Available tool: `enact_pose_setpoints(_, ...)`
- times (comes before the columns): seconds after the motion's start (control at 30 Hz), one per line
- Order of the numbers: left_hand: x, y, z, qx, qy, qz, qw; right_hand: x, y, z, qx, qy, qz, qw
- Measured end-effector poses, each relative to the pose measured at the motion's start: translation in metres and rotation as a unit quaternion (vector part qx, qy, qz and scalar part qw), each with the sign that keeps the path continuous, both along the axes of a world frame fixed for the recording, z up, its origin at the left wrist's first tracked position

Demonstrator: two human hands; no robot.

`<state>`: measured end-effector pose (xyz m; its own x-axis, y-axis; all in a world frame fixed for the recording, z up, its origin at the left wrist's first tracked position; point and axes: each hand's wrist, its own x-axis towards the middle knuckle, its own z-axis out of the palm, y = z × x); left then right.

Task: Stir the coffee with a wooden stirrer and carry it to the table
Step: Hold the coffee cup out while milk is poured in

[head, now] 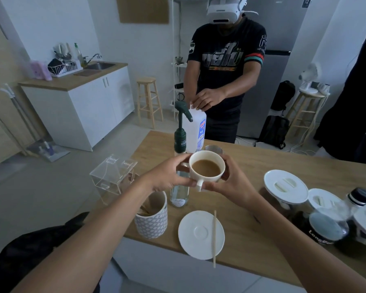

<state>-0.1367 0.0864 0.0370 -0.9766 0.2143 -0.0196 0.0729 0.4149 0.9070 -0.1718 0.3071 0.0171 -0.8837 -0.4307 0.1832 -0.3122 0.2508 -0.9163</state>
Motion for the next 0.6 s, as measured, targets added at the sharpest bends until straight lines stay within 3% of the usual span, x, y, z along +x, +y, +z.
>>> enact_pose_setpoints(0.6, 0.03, 0.032, -0.105, 0.024, -0.069, 0.073, 0.995, 0.026, 0.019, -0.084, 0.068, -0.036, 0.011, 0.997)
